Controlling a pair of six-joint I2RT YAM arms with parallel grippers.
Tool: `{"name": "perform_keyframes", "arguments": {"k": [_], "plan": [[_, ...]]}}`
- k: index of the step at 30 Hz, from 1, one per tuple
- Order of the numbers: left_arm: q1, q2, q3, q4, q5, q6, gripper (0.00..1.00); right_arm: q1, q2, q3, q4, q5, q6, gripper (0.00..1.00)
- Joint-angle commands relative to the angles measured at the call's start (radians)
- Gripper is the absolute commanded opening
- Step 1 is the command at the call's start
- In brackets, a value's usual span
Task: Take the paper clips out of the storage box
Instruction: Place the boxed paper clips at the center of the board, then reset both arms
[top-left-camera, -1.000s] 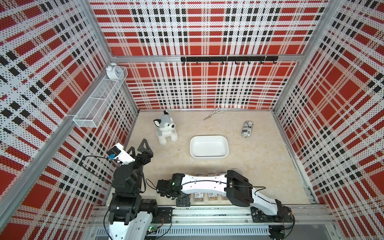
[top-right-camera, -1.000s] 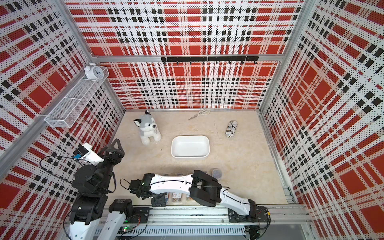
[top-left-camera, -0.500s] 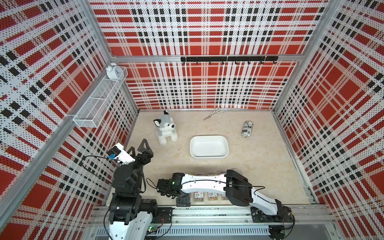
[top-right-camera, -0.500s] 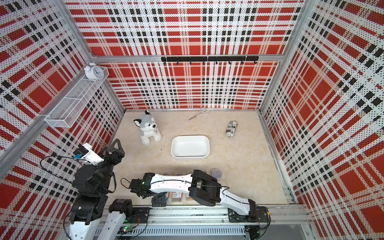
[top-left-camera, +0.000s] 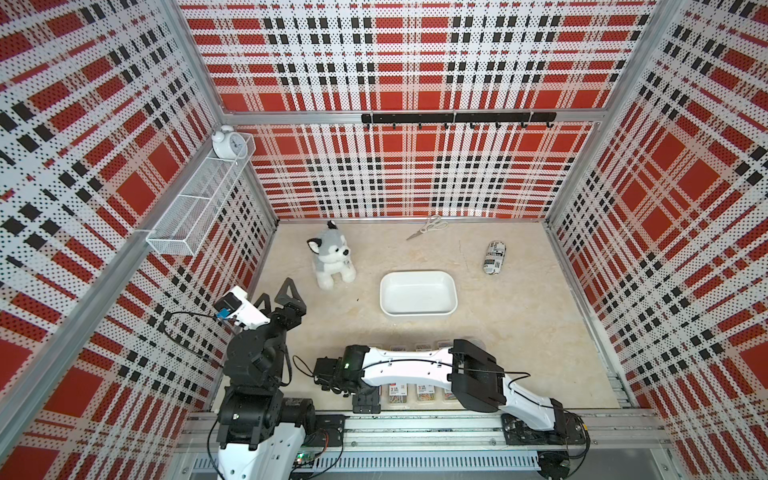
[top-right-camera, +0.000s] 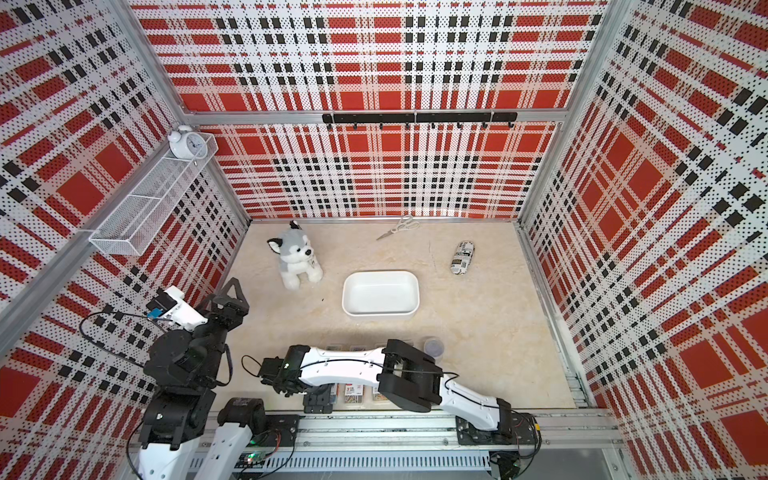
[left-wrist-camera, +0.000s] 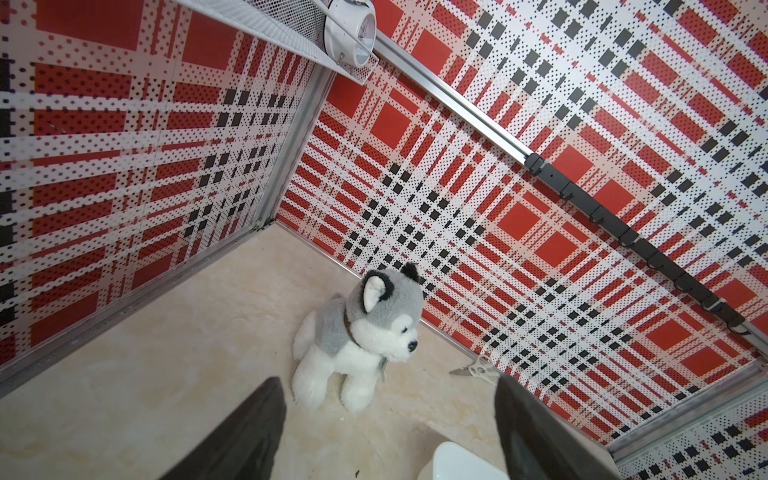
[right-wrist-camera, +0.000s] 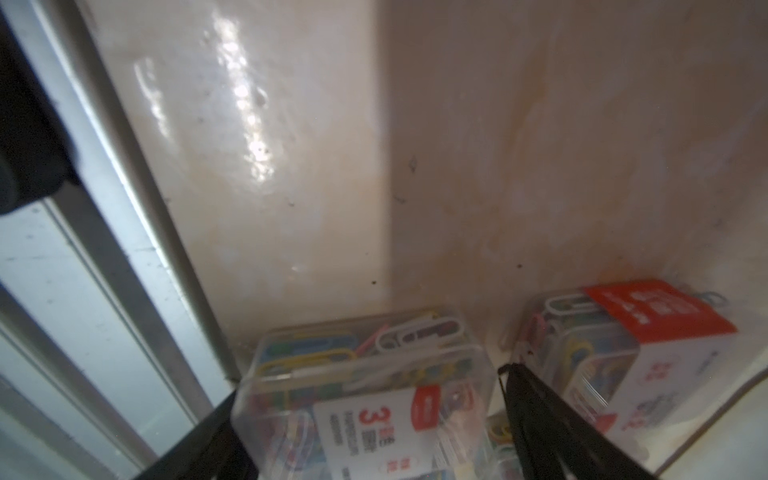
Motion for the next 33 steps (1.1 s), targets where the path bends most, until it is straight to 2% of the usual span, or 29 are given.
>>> {"name": "perform_keyframes", "arguments": {"k": [1, 16, 24, 28, 33], "plan": [[0.010, -0.016, -0.002, 0.008, 0.008, 0.005, 0.80, -0.004, -0.051, -0.004, 0.020, -0.008, 0.011, 0.91], [0.010, -0.037, 0.025, -0.043, -0.006, 0.014, 0.81, -0.001, -0.156, -0.039, 0.028, -0.021, 0.037, 0.92], [0.010, -0.040, 0.026, -0.051, -0.007, 0.010, 0.81, -0.006, -0.341, -0.169, 0.142, -0.052, 0.074, 0.92], [0.010, -0.031, 0.008, -0.036, 0.000, 0.000, 0.81, -0.064, -0.464, -0.279, 0.226, -0.050, 0.103, 0.93], [0.010, -0.003, -0.038, 0.030, 0.025, -0.009, 0.82, -0.222, -0.663, -0.454, 0.361, -0.059, 0.150, 0.93]]}}
